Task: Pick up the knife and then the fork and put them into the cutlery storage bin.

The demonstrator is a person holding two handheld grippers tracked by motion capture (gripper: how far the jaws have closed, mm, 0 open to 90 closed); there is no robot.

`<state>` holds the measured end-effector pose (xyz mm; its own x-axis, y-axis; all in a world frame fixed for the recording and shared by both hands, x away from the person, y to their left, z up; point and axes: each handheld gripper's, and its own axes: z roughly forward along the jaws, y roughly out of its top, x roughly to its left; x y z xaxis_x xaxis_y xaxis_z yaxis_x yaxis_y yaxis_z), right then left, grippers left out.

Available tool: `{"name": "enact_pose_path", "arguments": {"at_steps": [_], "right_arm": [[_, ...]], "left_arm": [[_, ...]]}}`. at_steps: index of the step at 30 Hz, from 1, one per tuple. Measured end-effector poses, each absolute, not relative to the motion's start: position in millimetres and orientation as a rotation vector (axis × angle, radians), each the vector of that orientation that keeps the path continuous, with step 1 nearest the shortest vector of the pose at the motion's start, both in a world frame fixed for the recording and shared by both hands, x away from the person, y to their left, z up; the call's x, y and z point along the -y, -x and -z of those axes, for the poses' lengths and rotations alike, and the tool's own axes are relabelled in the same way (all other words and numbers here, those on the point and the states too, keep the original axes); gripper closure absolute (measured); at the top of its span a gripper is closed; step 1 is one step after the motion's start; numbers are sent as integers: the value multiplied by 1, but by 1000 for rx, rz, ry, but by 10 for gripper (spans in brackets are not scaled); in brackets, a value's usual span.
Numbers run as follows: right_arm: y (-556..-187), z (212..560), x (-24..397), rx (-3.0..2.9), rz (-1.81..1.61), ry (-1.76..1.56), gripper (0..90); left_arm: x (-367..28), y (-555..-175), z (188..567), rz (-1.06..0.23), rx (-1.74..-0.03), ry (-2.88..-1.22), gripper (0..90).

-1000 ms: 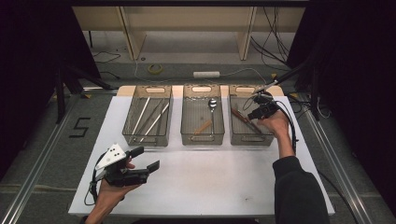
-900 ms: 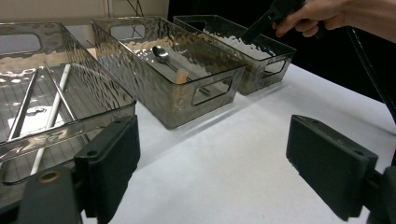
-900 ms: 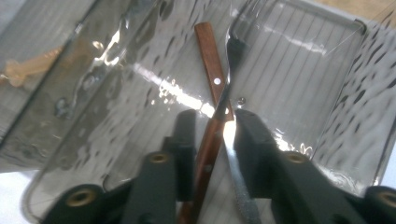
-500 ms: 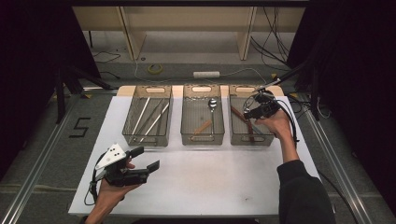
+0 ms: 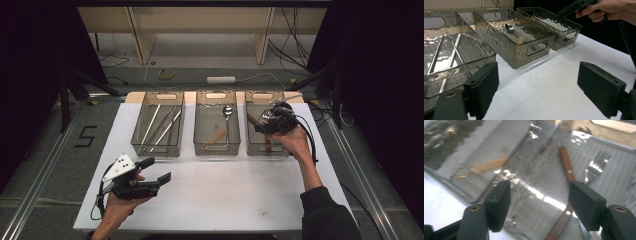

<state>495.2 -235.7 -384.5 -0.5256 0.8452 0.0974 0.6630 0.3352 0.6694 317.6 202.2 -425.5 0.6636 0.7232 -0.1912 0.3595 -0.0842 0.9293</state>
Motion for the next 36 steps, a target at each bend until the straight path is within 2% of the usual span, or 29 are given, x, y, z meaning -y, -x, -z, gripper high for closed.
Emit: {"name": "enact_pose_path", "arguments": {"at_steps": [17, 36], "right_arm": [[-440, 386, 209, -2301, -1196, -1194, 297], [-395, 402, 209, -2263, -1414, -1082, 276]], "left_arm": [[-203, -319, 426, -374, -904, -1700, 170], [-201, -321, 428, -353, -910, -1708, 167]]}}
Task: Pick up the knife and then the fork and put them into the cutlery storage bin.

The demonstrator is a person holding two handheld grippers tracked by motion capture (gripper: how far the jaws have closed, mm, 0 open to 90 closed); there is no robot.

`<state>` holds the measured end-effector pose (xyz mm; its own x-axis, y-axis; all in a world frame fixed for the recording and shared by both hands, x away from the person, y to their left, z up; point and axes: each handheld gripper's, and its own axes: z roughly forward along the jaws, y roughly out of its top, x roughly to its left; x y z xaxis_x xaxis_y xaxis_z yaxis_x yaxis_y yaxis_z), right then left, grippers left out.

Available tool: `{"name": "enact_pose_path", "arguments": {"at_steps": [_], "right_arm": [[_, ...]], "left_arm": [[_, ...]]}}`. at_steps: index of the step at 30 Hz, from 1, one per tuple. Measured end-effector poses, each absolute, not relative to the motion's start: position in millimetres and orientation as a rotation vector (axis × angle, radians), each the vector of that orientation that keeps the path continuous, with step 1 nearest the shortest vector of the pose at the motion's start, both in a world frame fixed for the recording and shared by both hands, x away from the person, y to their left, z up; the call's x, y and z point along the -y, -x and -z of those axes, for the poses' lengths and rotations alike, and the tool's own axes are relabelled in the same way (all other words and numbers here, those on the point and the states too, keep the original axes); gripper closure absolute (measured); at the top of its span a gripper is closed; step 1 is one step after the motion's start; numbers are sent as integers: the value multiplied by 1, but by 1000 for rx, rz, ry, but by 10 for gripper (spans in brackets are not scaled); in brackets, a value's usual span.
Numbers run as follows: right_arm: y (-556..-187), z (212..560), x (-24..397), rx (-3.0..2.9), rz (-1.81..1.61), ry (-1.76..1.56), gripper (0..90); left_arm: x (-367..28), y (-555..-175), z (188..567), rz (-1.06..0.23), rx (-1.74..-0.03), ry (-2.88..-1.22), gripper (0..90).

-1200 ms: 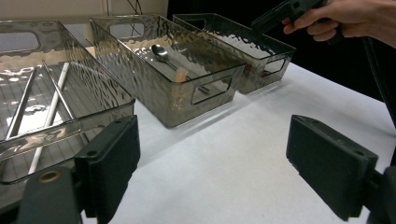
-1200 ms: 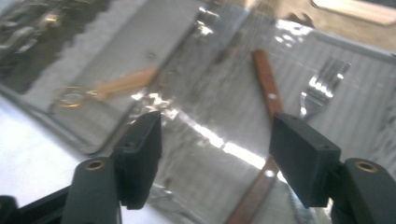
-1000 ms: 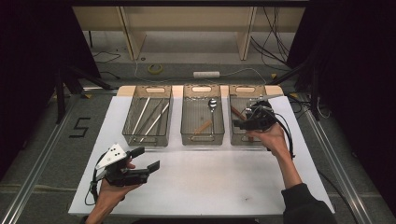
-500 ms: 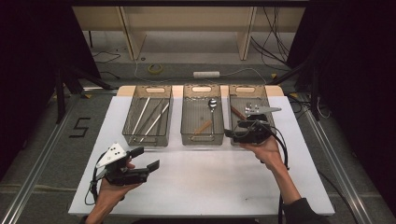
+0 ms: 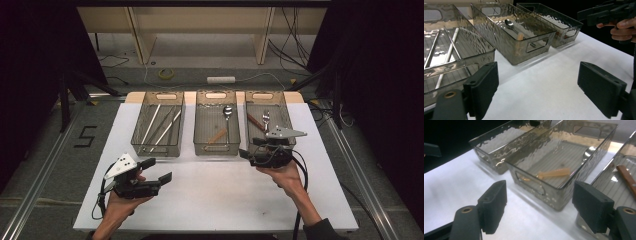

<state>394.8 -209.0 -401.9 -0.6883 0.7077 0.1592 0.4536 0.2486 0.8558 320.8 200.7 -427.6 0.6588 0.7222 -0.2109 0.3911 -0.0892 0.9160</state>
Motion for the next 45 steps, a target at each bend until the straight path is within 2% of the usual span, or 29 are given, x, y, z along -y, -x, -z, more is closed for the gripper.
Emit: {"name": "enact_pose_path", "arguments": {"at_steps": [7, 45], "right_arm": [[-382, 405, 211, -2247, -1460, -1072, 238], [-323, 432, 241, -2152, -1514, -1079, 231]], "left_arm": [[-201, -320, 428, -347, -903, -1712, 166], [-201, -319, 428, -291, -901, -1695, 161]]}}
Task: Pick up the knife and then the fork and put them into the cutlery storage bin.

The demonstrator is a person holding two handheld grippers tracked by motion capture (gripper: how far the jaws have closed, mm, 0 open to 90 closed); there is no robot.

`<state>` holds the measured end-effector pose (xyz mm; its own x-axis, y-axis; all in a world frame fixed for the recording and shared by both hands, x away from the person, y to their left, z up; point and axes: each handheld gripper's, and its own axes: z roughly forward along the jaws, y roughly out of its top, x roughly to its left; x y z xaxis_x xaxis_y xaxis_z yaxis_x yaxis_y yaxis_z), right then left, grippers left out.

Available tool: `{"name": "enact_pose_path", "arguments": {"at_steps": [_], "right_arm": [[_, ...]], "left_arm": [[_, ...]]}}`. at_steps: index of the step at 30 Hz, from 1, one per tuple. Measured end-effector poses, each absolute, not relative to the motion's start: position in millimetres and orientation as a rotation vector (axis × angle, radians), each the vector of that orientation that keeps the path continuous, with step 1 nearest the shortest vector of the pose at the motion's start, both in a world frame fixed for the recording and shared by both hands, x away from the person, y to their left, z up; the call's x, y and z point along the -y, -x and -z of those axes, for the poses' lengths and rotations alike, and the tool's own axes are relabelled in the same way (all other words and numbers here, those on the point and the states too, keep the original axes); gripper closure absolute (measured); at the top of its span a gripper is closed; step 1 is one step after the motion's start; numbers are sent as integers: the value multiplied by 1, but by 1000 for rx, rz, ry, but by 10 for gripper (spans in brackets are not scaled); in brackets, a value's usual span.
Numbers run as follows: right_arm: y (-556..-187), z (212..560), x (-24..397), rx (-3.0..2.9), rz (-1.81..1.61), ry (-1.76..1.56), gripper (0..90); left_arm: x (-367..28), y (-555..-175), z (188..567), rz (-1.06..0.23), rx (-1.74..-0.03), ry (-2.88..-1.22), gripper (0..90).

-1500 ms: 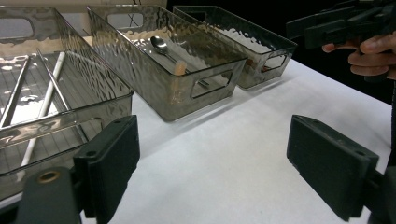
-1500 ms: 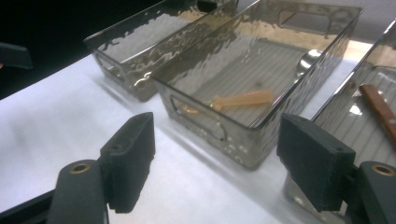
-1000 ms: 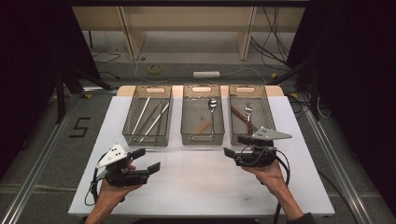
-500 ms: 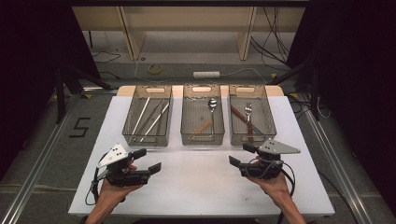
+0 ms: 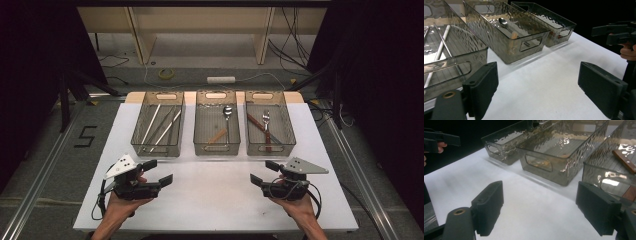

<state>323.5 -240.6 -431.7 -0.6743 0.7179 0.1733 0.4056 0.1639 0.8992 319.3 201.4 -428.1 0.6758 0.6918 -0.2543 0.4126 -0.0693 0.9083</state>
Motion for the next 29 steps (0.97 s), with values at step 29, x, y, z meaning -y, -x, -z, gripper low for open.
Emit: {"name": "enact_pose_path", "arguments": {"at_steps": [29], "right_arm": [[-314, 434, 247, -2138, -1478, -1102, 221]], "left_arm": [[-201, -319, 429, -279, -896, -1704, 161]]}}
